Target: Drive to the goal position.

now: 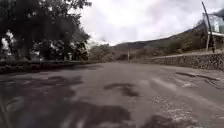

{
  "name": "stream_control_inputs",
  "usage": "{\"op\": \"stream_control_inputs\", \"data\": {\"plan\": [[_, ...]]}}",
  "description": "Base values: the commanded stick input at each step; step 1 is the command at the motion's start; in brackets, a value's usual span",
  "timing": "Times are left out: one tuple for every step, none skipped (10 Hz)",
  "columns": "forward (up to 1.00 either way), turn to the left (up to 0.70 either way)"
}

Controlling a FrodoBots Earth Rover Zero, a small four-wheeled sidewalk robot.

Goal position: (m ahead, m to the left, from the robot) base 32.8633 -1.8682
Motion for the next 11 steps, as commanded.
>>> {"op": "stream_control_inputs", "data": {"plan": [[0.7, 0.0], [0.7, 0.0], [0.7, 0.0], [0.7, 0.0], [0.7, 0.0], [0.7, 0.0], [0.7, 0.0], [0.7, 0.0], [0.7, 0.0], [0.7, 0.0], [0.7, 0.0]]}}
